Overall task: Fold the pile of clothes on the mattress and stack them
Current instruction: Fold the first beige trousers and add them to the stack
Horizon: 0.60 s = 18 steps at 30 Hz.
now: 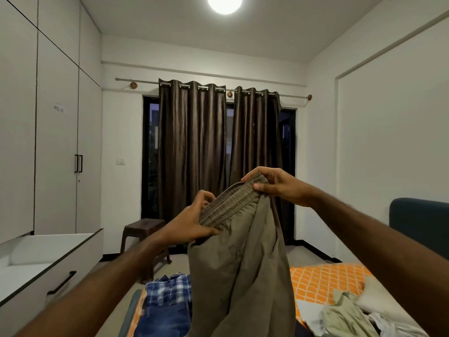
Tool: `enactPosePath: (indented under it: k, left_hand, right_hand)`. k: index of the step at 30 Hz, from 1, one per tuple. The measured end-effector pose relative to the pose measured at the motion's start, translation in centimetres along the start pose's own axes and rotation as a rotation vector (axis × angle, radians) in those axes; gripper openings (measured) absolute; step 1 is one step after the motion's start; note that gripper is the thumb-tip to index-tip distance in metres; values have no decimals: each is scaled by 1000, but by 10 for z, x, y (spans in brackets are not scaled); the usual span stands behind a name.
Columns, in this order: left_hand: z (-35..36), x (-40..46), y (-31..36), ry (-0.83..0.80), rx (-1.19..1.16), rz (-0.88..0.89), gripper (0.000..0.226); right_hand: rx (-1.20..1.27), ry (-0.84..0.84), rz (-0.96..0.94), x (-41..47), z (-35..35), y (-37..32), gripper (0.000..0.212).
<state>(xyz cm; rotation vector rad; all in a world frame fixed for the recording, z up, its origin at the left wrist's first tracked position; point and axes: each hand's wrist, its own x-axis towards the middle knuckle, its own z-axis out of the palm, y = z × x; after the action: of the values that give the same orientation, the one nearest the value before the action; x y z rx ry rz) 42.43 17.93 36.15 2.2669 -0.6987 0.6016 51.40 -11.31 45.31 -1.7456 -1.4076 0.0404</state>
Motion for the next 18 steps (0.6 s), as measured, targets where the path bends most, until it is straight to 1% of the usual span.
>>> enactPosePath:
  k: [2,5,8,10,11,12,15,16,18]
  left_hand:
    - [0,-3,3,114,159,144,74]
    - [-2,-7,6,107,410,316,61]
    - [-3,-8,7,171,764,453,51]
    - [-4,-8,3,175,903,500,49]
    - [-5,-10,1,166,919,499,47]
    - [-6,-12,-1,157,884,476,44]
    - [-7,-19,-7,177,642,341,40]
    - [-8,-20,-10,183,599,315,41]
    - [-11,-19,-18,145,554,291,42]
  right_hand:
    - [-19,81,-22,-7,0,4,35]
    - [-86,201,-53,-15,3,12,38]
    - [-220,249,-70,-18,10,21,38]
    - [-318,266,-88,-20,16,27,38]
    - [-350,274,-98,-21,19,30,36]
    - [-367,279,-103,-22,21,32,35]
    - [-368,275,-97,-24,24,37,34]
    - [-363,270,-94,-23,25,39,34]
    - [-357,267,-93,-23,27,42,34]
